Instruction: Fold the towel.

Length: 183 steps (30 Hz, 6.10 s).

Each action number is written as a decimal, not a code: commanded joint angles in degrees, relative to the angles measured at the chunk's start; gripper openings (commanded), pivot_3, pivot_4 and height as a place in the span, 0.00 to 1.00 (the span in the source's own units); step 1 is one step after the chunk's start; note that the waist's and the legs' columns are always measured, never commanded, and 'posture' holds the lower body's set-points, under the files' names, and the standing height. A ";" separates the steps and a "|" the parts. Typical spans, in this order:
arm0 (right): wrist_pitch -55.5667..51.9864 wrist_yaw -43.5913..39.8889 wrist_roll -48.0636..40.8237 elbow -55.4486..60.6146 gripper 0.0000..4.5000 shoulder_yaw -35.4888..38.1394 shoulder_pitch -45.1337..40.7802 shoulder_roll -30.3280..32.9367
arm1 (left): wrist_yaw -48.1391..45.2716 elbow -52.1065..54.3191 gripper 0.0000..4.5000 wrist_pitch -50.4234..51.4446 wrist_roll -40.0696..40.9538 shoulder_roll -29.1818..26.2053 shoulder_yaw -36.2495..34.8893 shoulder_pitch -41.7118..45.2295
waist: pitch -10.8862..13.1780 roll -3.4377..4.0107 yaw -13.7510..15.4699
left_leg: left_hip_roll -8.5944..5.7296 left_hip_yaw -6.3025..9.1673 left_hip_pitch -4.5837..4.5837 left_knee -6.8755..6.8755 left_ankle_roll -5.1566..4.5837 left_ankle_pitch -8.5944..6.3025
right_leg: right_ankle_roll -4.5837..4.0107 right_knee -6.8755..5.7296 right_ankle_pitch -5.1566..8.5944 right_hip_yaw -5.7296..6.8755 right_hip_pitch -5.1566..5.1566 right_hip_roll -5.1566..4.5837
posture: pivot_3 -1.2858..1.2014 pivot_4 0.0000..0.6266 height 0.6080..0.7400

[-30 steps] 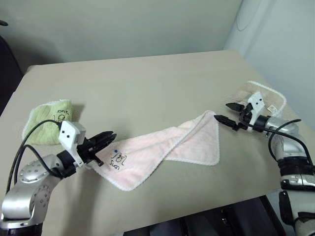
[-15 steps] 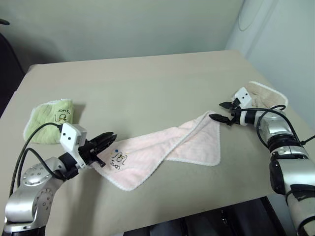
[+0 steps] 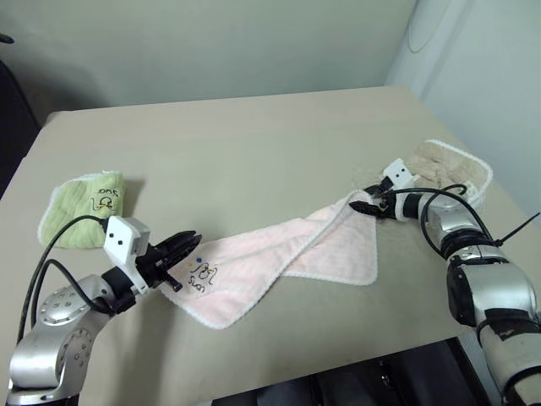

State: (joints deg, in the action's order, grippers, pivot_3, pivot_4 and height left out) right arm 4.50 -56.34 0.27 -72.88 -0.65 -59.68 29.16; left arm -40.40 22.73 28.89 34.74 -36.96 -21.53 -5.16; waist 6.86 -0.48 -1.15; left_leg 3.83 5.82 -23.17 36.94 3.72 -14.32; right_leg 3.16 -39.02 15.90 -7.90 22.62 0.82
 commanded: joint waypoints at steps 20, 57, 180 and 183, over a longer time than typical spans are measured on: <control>3.21 1.77 -1.16 1.44 0.00 4.31 -0.12 -0.42 | -24.87 4.41 0.56 5.54 9.08 -20.88 -8.44 -6.63 | 0.01 0.01 -0.19 | 0.10 0.14 -0.01 -0.01 0.27 -0.16 | -0.19 -0.02 0.09 0.00 0.02 0.08 | 0.52 0.24 1.00; -0.76 -0.11 -4.74 14.76 0.00 5.46 10.20 -0.60 | -28.73 -2.65 0.17 -18.51 -20.83 -18.76 23.30 -0.84 | -0.03 0.12 -0.22 | 0.13 0.23 -0.01 0.00 -0.12 -0.51 | -0.35 -0.04 0.17 0.10 0.01 0.06 | 0.52 0.24 1.00; -31.88 6.66 -16.14 37.76 0.77 11.77 14.66 4.59 | 1.37 -22.05 0.80 -6.31 -7.42 -2.11 -0.99 14.66 | 0.06 -0.02 -0.82 | -0.01 0.31 0.16 0.04 0.43 -0.07 | -0.11 0.03 -0.07 0.03 0.12 0.14 | 0.52 0.24 1.00; -32.27 5.95 -16.53 38.43 0.77 11.88 15.15 5.53 | -1.92 -22.59 0.80 -2.05 -2.48 -2.93 -4.50 12.79 | 0.06 -0.01 -0.86 | 0.00 0.29 0.15 -0.02 0.44 -0.07 | -0.09 0.06 -0.05 0.04 0.16 0.16 | 0.52 0.24 1.00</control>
State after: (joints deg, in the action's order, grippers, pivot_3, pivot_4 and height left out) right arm -27.66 -50.14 -14.69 -37.33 9.51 -43.61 32.94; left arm -40.67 -0.08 24.94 29.26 -38.77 -22.78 8.25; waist 6.92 -0.49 -2.00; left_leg 3.84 6.10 -23.01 36.91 4.16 -14.39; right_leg 3.07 -38.96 15.85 -7.86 22.79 0.99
